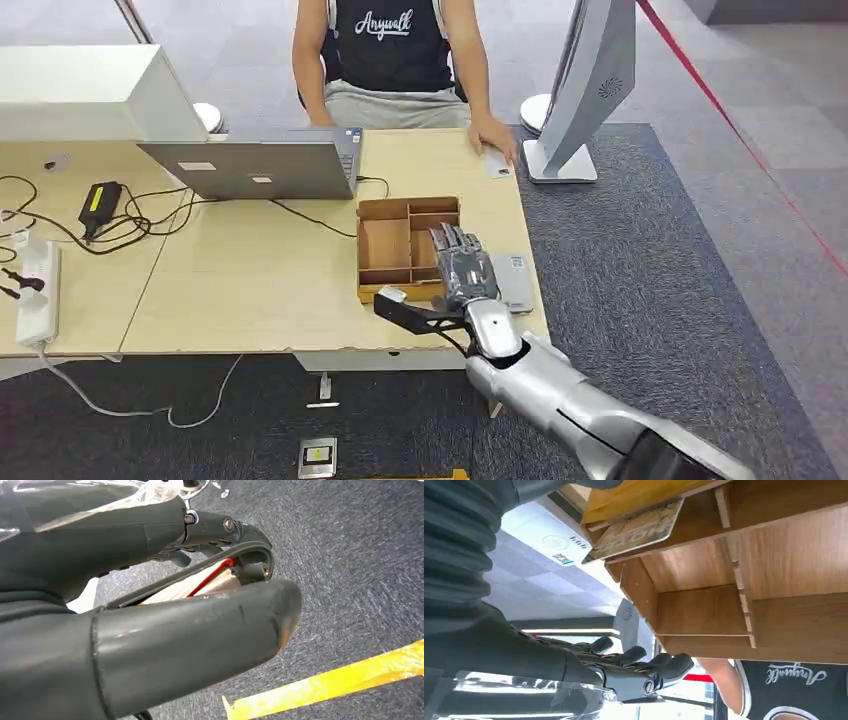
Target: Pass the card to the sensor for recognition and then transmit it.
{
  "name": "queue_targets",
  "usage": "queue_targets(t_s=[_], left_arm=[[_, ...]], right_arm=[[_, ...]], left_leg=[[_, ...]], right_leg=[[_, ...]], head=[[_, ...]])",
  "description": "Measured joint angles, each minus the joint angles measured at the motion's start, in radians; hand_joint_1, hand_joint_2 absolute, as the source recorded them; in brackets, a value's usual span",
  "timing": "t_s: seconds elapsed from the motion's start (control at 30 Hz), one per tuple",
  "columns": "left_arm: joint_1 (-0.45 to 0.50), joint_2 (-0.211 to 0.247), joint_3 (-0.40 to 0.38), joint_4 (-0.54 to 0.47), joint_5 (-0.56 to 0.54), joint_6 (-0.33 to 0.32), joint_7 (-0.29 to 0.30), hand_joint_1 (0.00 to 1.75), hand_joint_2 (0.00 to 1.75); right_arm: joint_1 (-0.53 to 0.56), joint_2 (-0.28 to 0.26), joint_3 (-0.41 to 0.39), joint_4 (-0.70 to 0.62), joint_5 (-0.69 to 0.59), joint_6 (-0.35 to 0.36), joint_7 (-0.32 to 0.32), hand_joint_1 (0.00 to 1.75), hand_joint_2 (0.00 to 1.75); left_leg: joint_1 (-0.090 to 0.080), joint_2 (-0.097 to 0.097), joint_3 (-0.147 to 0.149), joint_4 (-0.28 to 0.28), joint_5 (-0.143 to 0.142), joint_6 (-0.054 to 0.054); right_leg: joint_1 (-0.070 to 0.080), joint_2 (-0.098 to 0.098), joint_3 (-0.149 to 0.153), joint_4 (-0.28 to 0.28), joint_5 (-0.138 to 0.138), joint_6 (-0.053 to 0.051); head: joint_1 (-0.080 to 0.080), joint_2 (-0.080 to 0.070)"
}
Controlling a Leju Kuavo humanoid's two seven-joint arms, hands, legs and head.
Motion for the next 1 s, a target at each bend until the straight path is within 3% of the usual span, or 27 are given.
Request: queue_targets(t_s=[0.03, 0.33, 1.0], left_arm=[[-0.002, -0.001, -0.005, 0.000, 0.000, -0.001, 0.000, 0.00, 0.00], [-0.003, -0.001, -0.009, 0.000, 0.000, -0.002, -0.003, 0.00, 0.00], [-0.001, -0.001, -0.008, 0.000, 0.006, -0.001, -0.006, 0.00, 0.00]], right_arm=[[-0.010, 0.018, -0.001, 0.026, -0.017, -0.003, -0.028, 0.00, 1.75], [-0.027, 0.052, 0.000, 0.080, -0.027, -0.008, -0.048, 0.00, 1.75], [-0.029, 0.077, 0.000, 0.147, -0.067, -0.003, -0.068, 0.00, 1.75]], left_leg=[[0.000, 0.000, 0.000, 0.000, 0.000, 0.000], [0.000, 0.000, 0.000, 0.000, 0.000, 0.000], [0.000, 0.000, 0.000, 0.000, 0.000, 0.000]], right_leg=[[0.000, 0.000, 0.000, 0.000, 0.000, 0.000], [0.000, 0.000, 0.000, 0.000, 0.000, 0.000], [0.000, 0.000, 0.000, 0.000, 0.000, 0.000]], head=[[0.000, 0.000], [0.000, 0.000], [0.000, 0.000]])
